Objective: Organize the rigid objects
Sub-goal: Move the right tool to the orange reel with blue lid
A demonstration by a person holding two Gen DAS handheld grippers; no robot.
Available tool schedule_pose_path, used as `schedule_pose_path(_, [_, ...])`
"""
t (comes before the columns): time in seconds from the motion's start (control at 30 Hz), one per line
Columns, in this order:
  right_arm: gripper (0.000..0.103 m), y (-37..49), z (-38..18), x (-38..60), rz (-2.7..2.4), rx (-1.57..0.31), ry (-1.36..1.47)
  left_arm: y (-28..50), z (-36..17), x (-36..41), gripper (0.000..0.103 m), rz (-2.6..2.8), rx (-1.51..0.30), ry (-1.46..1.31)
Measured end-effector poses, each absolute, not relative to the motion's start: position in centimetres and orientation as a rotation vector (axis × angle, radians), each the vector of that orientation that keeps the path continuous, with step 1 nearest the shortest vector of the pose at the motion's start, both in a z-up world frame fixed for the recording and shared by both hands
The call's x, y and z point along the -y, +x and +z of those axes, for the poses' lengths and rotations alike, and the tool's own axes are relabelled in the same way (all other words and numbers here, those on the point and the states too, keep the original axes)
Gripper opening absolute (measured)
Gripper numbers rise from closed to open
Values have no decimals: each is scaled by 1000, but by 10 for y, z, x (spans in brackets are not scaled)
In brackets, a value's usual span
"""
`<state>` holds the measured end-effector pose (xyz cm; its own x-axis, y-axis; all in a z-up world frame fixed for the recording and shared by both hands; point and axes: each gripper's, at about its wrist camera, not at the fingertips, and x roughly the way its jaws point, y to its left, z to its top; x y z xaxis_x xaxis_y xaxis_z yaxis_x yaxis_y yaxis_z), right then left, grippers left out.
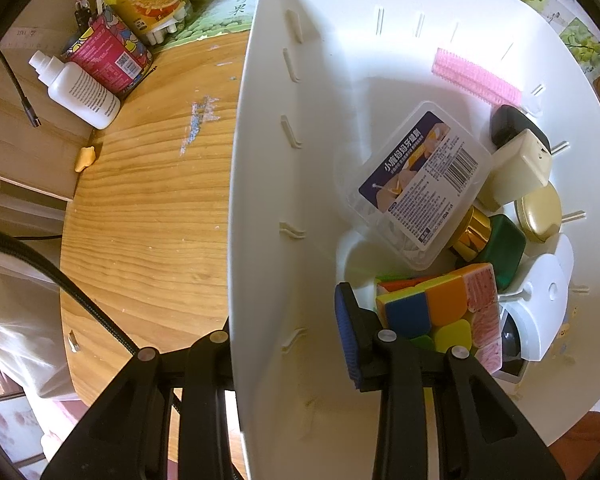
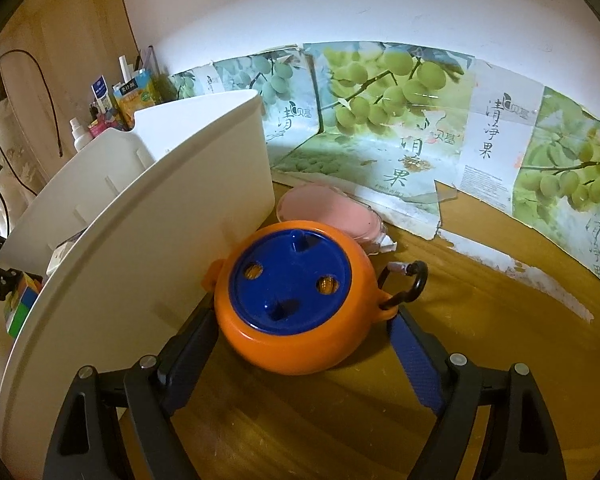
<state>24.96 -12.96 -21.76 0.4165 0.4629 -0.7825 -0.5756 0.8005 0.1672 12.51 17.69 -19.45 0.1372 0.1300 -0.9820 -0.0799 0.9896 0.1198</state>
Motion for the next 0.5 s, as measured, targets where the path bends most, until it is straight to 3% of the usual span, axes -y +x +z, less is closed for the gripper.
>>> schedule_pose_path(0.1, [84,249,-217,129,647,-940,-131,125,-194,-178,36,152,-1424,41])
schedule_pose_path(0.17, [76,248,-216,130,666,-941,-126,124,-194,-179,36,150,-1425,43])
schedule_pose_path(0.5, [76,243,-209,124,629,-973,-183,121,-194,-179,36,158,-1423,39])
